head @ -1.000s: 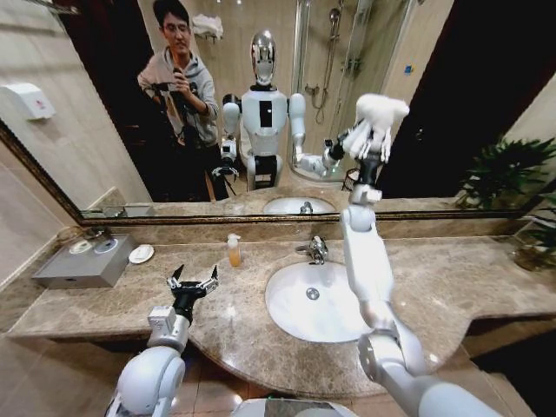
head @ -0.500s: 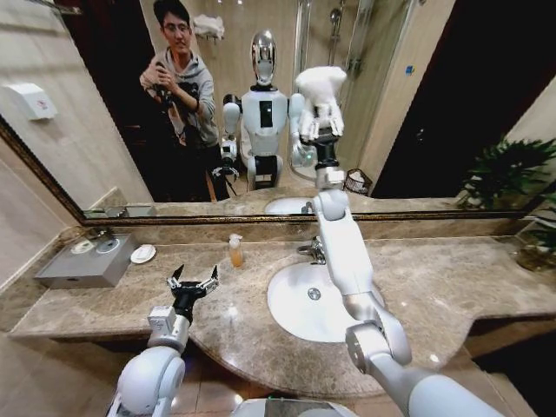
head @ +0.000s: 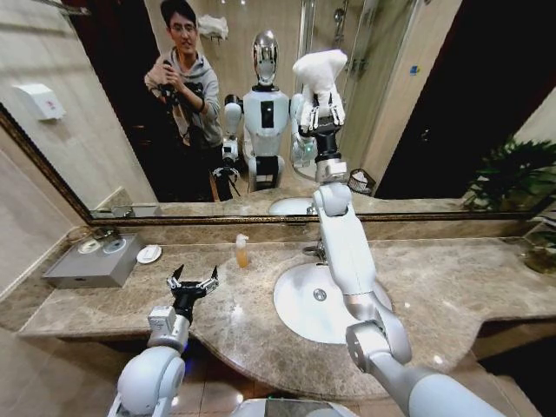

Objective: Pick up the towel from the sink counter and wipe the mirror surface.

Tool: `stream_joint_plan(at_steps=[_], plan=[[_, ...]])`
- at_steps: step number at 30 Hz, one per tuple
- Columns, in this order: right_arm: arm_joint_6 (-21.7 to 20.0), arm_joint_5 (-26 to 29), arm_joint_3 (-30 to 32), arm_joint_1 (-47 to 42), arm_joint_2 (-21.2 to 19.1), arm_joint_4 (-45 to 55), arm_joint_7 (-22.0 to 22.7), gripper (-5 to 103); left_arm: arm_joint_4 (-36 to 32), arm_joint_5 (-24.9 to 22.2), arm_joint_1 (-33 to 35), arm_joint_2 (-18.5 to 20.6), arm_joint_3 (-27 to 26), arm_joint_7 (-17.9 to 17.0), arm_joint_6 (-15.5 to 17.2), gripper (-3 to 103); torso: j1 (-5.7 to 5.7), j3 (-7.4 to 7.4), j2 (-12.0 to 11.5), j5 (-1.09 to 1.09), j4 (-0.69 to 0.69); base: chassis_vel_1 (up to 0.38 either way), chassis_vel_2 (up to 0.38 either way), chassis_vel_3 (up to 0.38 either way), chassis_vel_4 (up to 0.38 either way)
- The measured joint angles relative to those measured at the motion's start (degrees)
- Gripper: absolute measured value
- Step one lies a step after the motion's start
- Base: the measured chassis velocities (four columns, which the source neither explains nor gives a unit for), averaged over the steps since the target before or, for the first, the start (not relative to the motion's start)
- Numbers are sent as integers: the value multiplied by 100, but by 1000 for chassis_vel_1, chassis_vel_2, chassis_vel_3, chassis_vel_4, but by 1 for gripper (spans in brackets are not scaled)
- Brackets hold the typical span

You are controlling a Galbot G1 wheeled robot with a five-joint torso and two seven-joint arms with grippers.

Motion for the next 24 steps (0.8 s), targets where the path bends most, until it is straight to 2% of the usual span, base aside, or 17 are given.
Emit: stream_joint_plan(at_steps=[9, 11, 13, 16, 20, 24], plan=[[-22, 137, -163, 77, 0, -40, -75, 19, 0, 0, -1, 1, 0, 0, 0, 100, -1, -1, 0, -3, 1, 177, 189, -198, -185], [-103, 243, -217, 137, 3, -43, -82, 19, 0, 0, 0, 2, -3, -1, 0, 100, 0, 0, -1, -4, 6, 183, 206, -148, -152], [-234, 297, -223, 189, 3, -13, 43, 19, 0, 0, 0, 3, -3, -1, 0, 100, 0, -1, 0, -5, 5, 158, 112, -36, -138], [-550, 337, -9, 378, 4, 76, 625, 19, 0, 0, 0, 1, -3, -1, 0, 100, -1, -1, 0, -4, 5, 51, 42, -46, -29], [-632, 314, 372, 503, -3, 49, 880, 19, 0, 0, 0, 0, 0, 0, 0, 100, 0, 0, 0, 3, -6, -29, -40, 14, 25], [-672, 394, 314, 502, -4, -3, 837, 19, 0, 0, -1, 0, 1, 1, 0, 100, 0, 0, 0, 2, -6, -66, -69, 22, 23]])
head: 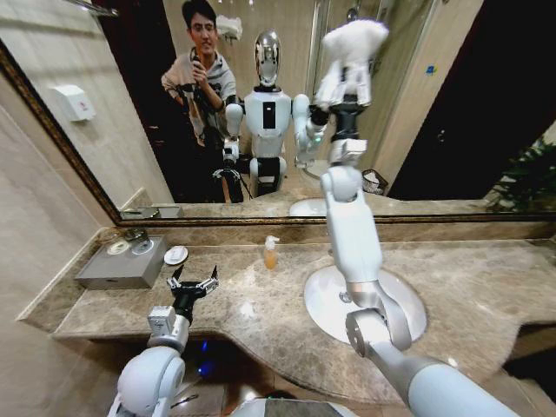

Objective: Pick up the towel from the sink counter and wipe the mirror surface.

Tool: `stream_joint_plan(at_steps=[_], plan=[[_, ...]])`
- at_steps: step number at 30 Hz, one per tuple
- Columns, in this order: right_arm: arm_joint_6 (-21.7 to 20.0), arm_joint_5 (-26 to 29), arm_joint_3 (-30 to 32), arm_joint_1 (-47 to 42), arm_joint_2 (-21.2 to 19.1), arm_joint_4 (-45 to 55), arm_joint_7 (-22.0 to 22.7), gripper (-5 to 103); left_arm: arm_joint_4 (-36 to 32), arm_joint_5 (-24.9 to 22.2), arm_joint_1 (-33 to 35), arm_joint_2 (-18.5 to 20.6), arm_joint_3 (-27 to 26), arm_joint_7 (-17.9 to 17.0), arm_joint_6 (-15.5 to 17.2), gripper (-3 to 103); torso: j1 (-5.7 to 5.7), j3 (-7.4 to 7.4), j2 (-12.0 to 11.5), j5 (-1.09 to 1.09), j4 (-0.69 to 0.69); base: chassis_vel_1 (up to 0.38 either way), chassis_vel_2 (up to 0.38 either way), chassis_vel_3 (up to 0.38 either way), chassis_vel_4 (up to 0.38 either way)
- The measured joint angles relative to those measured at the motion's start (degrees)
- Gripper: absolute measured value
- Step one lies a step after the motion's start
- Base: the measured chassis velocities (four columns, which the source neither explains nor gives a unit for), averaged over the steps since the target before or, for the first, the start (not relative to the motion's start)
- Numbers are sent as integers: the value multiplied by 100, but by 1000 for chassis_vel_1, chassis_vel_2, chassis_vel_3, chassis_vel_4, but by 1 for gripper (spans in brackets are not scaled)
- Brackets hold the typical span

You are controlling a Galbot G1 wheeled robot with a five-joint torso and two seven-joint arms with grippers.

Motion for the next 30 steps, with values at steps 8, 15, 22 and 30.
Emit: stream_joint_plan(at_steps=[8, 15, 22, 30], plan=[[202, -204, -936, -227, 2, -113, -669, 19, 0, 0, 0, 1, -1, 0, 0, 100, -1, -1, 1, -5, 9, -7, -4, 3, -1], [100, -298, -1024, -248, 6, -172, -1152, 19, 0, 0, 0, 1, -1, 0, 0, 100, -2, 1, 0, -5, 13, 0, 0, 0, 0], [-105, 161, -426, 190, 5, -3, -878, 19, 0, 0, 0, 1, -1, 0, 0, 100, 0, 0, 0, -4, 8, 0, 0, 0, 0], [-159, 556, 625, 382, -135, 40, -563, 19, 0, 0, 0, 1, -1, 0, 0, 100, 3, 2, -1, 1, 2, 0, 0, 0, 0]])
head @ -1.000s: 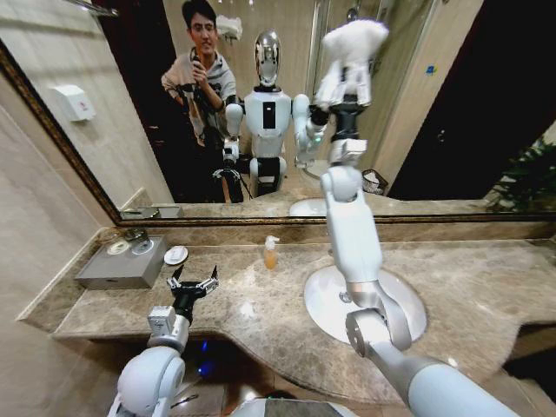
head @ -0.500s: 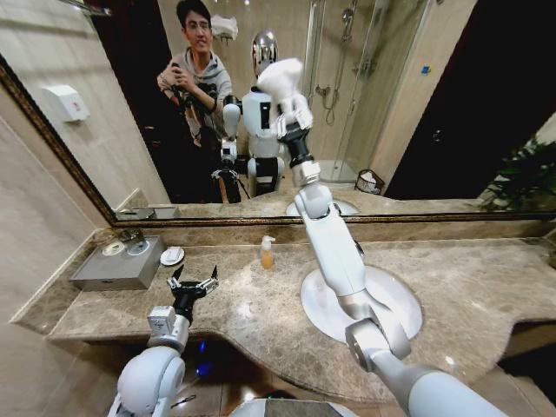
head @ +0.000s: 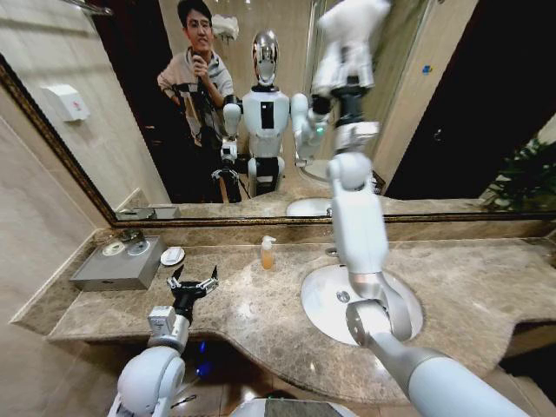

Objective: Pick up the towel from the sink counter and wipe the mirror surface.

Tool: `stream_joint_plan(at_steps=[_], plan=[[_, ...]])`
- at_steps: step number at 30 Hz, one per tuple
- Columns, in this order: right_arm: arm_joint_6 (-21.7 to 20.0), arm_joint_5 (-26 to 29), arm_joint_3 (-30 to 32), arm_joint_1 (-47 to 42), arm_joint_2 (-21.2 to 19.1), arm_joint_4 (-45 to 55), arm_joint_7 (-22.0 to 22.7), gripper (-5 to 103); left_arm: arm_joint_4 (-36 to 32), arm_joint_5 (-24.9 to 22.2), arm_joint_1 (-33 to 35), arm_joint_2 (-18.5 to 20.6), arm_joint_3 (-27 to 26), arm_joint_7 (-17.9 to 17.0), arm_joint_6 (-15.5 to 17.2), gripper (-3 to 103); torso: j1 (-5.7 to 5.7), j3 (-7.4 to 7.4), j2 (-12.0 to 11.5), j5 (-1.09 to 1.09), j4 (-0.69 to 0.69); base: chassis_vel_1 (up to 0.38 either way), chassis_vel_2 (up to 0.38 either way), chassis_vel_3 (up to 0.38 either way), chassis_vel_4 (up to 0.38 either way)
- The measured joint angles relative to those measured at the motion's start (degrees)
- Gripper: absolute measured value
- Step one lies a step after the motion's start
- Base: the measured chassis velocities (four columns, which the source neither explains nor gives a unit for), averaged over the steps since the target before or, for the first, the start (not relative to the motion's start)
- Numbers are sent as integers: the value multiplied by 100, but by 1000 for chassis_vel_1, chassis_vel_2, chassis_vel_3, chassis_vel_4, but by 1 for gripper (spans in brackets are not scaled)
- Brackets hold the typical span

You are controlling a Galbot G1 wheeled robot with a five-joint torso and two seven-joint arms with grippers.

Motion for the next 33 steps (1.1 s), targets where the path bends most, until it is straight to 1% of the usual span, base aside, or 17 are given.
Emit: stream_joint_plan(at_steps=[4, 6, 8, 9, 11, 14, 17, 19, 22, 23, 24, 25, 27, 28, 29, 31, 33], plan=[[41, -109, -160, -108, 82, 1, -1, 19, 0, 0, 0, 0, 1, 0, 0, 100, -2, -1, 0, -2, 3, 0, 0, 0, 0], [204, -382, -433, -250, 125, -2, -217, 19, 0, 0, 0, 0, 0, 0, 0, 100, -2, -1, 0, -5, 8, 0, 0, 0, 0], [409, -670, -871, -431, 131, -31, -431, 19, 0, 0, 0, 0, 0, 0, 0, 100, -3, -1, 0, -5, 6, 0, 0, 0, 0], [409, -670, -871, -431, 131, -31, -431, 19, 0, 0, 0, 0, 0, 0, 0, 100, -3, -1, 0, -5, 6, 0, 0, 0, 0], [578, -823, -1413, -613, 134, -100, -645, 19, 0, 0, 0, 0, 0, 0, 0, 100, -3, -1, 0, -6, 9, 0, 0, 0, 0], [754, -921, -1687, -722, 135, -235, -856, 19, 0, 0, 0, 0, 0, 0, 0, 100, -3, -1, 0, -6, 10, 0, 0, 0, 0], [821, -945, -1715, -785, 135, -280, -911, 19, 0, 0, 0, 0, 0, 0, 0, 100, -3, -1, 0, -6, 7, 0, 0, 0, 0], [837, -937, -1657, -825, 136, -272, -912, 19, 0, 0, 0, 0, 0, 0, 0, 100, -3, -1, 0, -5, 7, 0, 0, 0, 0], [834, -721, -1219, -1030, 137, 20, -745, 19, 0, 0, 0, 0, 0, 0, 0, 100, -2, -1, 0, -4, 6, 0, 0, 0, 0], [797, -530, -959, -1144, 124, 198, -667, 19, 0, 0, 0, 0, 1, 0, 0, 100, -2, -1, 0, -3, 6, 0, 0, 0, 0], [797, -530, -959, -1144, 124, 198, -667, 19, 0, 0, 0, 0, 1, 0, 0, 100, -2, -1, 0, -3, 6, 0, 0, 0, 0], [743, -339, -715, -1246, 27, 338, -588, 19, 0, 0, 0, 0, 0, 0, 0, 100, -3, -2, 0, -1, 7, 0, 0, 0, 0], [673, 94, -203, -1420, -291, 494, -475, 19, 0, 0, 1, 0, 0, -1, 0, 100, -2, -2, 0, -1, -1, 0, 0, 0, 0], [673, 94, -203, -1420, -291, 494, -475, 19, 0, 0, 1, 0, 0, -1, 0, 100, -2, -2, 0, -1, -1, 0, 0, 0, 0], [653, 281, 26, -1483, -396, 504, -472, 19, 0, 0, 0, 0, 0, -1, 0, 100, -3, -1, 1, 2, -4, 0, 0, 0, 0], [649, 414, 187, -1517, -454, 468, -474, 19, 0, 0, 0, 0, 0, 0, 0, 100, -3, -1, 1, -1, -3, 0, 0, 0, 0], [662, 544, 252, -1601, -475, 399, -488, 19, 0, 0, 0, 0, 0, 0, 0, 100, -3, -1, 0, -1, 5, 0, 0, 0, 0]])
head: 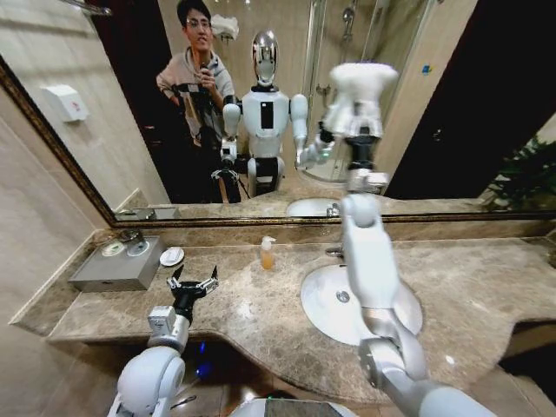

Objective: Pick up the towel from the sink counter and wipe the mirror surface.

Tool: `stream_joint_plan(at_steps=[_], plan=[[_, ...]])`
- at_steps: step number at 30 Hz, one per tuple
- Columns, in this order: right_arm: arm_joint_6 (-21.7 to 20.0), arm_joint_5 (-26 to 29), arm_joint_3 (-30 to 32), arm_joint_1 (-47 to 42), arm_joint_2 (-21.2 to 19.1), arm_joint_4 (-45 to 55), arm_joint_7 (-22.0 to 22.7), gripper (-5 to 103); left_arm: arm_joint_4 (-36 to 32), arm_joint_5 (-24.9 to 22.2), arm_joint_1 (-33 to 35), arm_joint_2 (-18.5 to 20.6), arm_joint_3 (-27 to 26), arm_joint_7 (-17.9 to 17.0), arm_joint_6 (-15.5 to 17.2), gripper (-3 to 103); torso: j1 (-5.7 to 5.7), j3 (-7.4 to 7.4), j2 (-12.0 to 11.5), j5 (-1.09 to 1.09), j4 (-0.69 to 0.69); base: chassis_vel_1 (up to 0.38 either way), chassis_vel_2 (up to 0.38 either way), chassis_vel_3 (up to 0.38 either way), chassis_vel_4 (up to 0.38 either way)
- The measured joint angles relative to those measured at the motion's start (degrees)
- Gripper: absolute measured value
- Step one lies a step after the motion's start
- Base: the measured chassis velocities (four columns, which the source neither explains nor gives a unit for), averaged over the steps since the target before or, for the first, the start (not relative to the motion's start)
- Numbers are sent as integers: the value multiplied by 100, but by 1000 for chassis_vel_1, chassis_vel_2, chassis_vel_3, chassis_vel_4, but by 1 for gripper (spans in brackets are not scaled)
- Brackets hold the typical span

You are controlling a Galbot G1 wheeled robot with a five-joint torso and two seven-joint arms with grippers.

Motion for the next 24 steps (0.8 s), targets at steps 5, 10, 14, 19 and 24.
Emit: stream_joint_plan(at_steps=[5, 10, 14, 19, 24], plan=[[46, -91, -208, -55, 231, -49, -60, 19, 0, 0, 0, 0, 0, 0, 0, 100, 0, 0, 0, -3, 2, 0, 0, 0, 0], [137, -561, -607, -27, 593, -177, -236, 19, 0, 0, 0, 0, 0, 0, 0, 100, 0, 0, 1, -4, 4, 0, 0, 0, 0], [188, -971, -1402, -32, 608, -306, -330, 19, 0, 0, 0, 0, 0, 0, 0, 100, -1, -1, 1, -5, 2, 0, 0, 0, 0], [226, -1148, -1753, -91, 611, -336, -364, 19, 0, 0, 0, 0, 0, 0, 0, 100, 0, 0, 1, -5, 5, 0, 0, 0, 0], [262, -1082, -1475, -138, 612, -202, -307, 19, 0, 0, 0, 0, 0, 0, 0, 100, 0, 0, 1, -4, 1, 0, 0, 0, 0]])
